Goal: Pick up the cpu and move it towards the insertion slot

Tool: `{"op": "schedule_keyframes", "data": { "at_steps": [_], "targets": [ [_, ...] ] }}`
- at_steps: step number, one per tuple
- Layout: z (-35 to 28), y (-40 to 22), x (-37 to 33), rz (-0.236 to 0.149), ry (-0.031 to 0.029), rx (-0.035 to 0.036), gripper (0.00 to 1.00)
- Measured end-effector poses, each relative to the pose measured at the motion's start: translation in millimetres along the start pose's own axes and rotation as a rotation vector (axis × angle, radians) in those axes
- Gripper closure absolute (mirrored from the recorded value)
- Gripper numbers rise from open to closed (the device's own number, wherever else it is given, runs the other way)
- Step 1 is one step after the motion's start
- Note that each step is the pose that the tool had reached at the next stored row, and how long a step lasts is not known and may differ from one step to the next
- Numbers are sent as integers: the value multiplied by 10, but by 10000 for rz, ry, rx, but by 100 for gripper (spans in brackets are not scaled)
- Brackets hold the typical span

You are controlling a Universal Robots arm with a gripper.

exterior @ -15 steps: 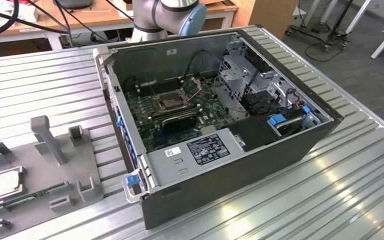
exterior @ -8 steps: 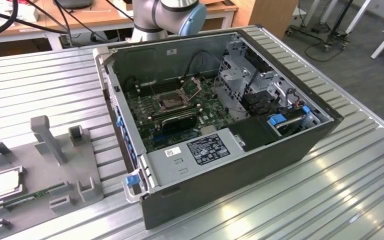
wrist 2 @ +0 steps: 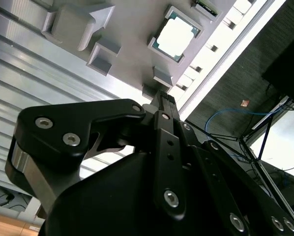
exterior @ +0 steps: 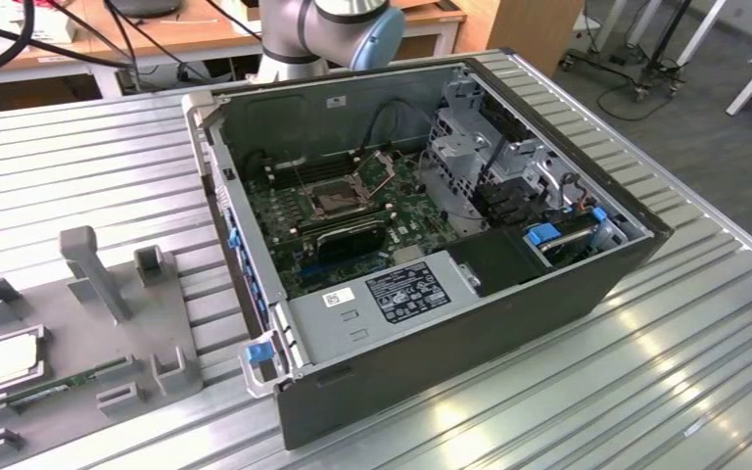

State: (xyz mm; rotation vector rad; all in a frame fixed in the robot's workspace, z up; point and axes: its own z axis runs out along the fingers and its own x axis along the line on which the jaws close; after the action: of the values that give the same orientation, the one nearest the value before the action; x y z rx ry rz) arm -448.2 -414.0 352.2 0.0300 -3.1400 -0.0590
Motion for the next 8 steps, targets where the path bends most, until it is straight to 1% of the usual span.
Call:
{"op": "schedule_keyframes", "data": {
  "at_steps": [8],
  "targets": [
    [-3,-149,9,0,-1,-1,89]
  ]
}}
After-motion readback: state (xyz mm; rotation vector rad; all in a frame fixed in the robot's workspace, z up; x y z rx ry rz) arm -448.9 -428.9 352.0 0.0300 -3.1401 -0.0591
